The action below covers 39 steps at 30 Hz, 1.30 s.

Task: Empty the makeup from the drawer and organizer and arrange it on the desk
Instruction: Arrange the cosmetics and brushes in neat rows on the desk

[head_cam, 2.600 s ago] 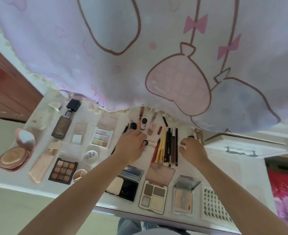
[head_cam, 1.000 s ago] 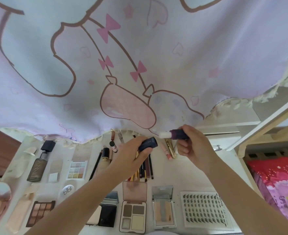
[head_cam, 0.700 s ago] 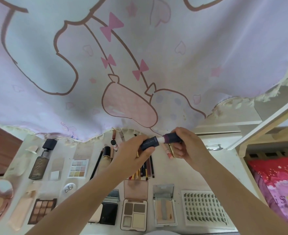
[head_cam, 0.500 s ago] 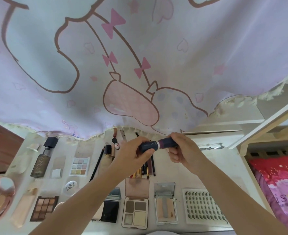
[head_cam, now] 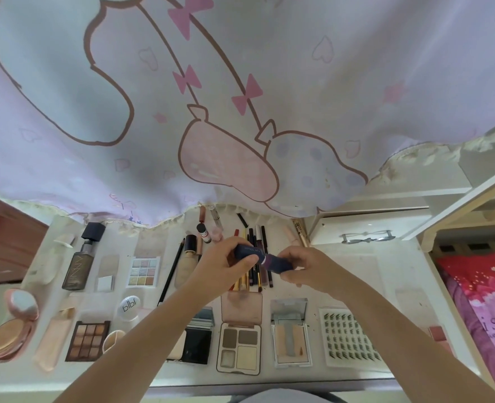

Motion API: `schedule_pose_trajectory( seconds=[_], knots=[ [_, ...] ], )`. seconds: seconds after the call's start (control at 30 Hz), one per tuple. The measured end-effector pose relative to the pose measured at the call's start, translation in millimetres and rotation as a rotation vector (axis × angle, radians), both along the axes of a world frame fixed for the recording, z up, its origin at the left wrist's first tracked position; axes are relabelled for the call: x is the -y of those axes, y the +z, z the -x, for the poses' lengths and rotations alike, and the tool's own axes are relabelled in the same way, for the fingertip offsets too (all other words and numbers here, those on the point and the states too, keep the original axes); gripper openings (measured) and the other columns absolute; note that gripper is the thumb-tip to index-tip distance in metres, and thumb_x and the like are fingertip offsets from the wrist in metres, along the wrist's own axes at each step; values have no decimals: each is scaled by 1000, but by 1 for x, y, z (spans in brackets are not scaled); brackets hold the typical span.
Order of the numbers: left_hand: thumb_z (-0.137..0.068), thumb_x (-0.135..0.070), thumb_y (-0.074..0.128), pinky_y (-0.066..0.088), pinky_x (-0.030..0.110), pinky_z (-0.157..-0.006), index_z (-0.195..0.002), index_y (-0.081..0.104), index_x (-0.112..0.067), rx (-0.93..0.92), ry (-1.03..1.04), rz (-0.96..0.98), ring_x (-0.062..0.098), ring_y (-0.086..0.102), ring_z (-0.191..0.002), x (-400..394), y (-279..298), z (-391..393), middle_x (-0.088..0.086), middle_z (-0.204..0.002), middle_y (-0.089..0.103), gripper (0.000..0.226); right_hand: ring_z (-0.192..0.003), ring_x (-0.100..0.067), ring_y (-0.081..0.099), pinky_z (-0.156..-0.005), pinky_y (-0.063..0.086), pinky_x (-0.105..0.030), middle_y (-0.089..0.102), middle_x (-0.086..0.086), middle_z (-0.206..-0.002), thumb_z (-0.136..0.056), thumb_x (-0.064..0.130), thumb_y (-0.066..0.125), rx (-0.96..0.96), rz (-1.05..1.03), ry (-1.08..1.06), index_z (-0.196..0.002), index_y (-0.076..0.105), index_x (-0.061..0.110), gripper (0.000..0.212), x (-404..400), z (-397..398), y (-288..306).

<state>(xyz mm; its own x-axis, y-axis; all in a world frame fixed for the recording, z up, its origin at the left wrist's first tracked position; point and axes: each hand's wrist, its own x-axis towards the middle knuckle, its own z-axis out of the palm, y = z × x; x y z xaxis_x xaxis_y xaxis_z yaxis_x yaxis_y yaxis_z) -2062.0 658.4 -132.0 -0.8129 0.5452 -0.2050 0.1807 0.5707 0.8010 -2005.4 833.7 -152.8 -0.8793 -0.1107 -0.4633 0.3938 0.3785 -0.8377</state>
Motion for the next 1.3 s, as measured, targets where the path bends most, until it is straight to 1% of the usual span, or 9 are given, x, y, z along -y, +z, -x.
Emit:
schedule_pose_trajectory(
  seconds=[0.1,0.23,0.33,0.6,0.73,0.9,1.1,1.2,1.3],
  knots=[
    [-89,-15,55,40,-1,-62,-96,49,-21,23,-23,-3,0,48,-65,-2,-1,2,-14,-76,49,12,-81,-4,48,-67,35,-8,48,16,-83,-81,9,63,-116,-159,61,-99,58,21,22,-3,-1,-2],
    [-90,-17,53,43,11,-60,-97,43,-21,116,-19,41,3,49,-65,-9,-10,6,-8,-77,51,12,-76,-4,48,-63,33,-5,48,16,-79,-83,12,61,-158,-234,53,-106,61,14,23,-7,-2,-6],
    [-92,-18,50,38,12,-54,-102,45,-14,279,40,70,5,45,-58,-21,-19,14,-4,-71,50,12,-73,4,48,-62,37,-3,56,9,-87,-86,12,58,-118,-228,37,-110,60,11,24,-10,-4,-14],
    [-95,-15,43,37,14,-50,-108,55,2,469,46,261,8,44,-59,-82,-70,53,2,-68,49,24,-83,-17,53,-72,38,-20,65,-13,-104,-88,19,53,101,-379,-131,-107,58,5,24,-14,7,-70],
    [-95,-20,44,38,18,-51,-81,52,-8,428,-12,432,11,45,-56,-100,-98,70,4,-63,48,20,-79,-14,47,-56,33,-15,64,-15,-103,-90,23,49,191,-432,-135,-105,59,2,28,-12,17,-92],
    [-95,-24,45,42,21,-56,-62,45,-14,337,-127,564,15,49,-57,-108,-117,81,3,-61,49,34,-95,-29,58,-74,40,-28,64,-19,-105,-91,19,47,288,-392,-195,-103,60,-3,28,-3,22,-108],
    [-92,-22,46,30,18,-48,-55,39,-13,127,-221,686,10,41,-54,-110,-115,82,-1,-56,41,39,-103,-26,58,-79,39,-23,64,-16,-110,-92,21,48,287,-358,-206,-108,60,0,29,0,27,-109],
    [-93,-23,44,40,23,-62,-68,47,-11,53,-222,709,16,48,-75,-108,-111,80,1,-71,50,28,-104,-22,59,-87,43,-22,60,-13,-117,-93,20,46,160,-474,-282,-114,57,4,28,-6,25,-104],
    [-95,-25,42,44,29,-82,-111,55,-4,26,-195,673,22,53,-99,-103,-104,79,12,-112,58,29,-105,-25,59,-85,48,-30,54,-10,-125,-95,23,40,-6,-712,-243,-127,46,8,35,-14,33,-100]
  ],
)
